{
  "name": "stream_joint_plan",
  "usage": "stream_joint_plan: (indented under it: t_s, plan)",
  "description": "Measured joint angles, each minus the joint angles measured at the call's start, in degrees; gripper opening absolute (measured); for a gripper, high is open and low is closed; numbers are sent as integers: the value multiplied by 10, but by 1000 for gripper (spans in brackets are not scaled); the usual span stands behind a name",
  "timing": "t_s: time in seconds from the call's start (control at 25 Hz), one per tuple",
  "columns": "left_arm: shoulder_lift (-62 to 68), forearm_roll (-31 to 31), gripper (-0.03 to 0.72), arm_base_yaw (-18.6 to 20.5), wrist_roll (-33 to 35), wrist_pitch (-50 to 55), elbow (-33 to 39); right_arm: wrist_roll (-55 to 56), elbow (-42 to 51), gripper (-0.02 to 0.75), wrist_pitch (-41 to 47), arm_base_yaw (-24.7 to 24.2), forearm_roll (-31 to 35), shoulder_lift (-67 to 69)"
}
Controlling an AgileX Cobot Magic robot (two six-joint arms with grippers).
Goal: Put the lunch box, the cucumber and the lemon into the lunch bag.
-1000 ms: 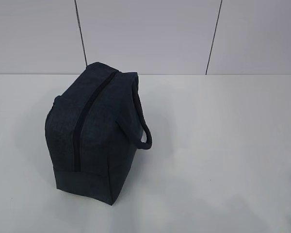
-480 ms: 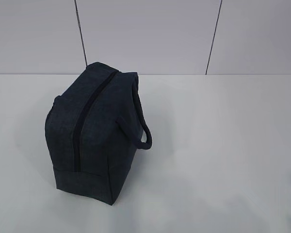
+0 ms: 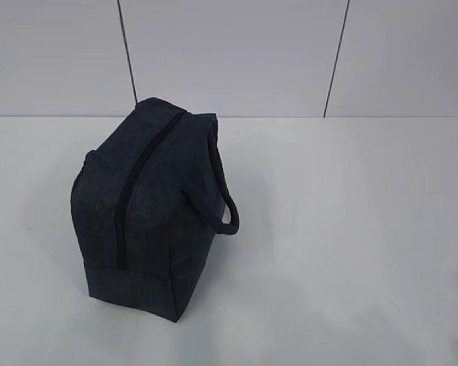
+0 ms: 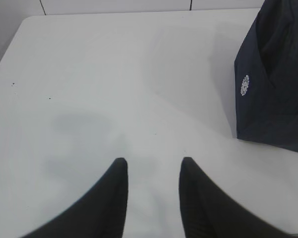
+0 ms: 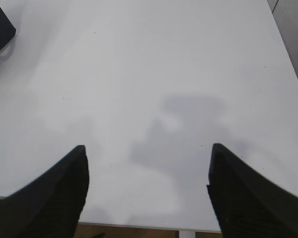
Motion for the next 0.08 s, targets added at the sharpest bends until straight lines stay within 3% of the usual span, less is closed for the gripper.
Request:
stream_joint_plan:
  t_s: [0.08]
  plan:
    - [0,0,241,0,0,0,0,0,0,581,0,0,0,0]
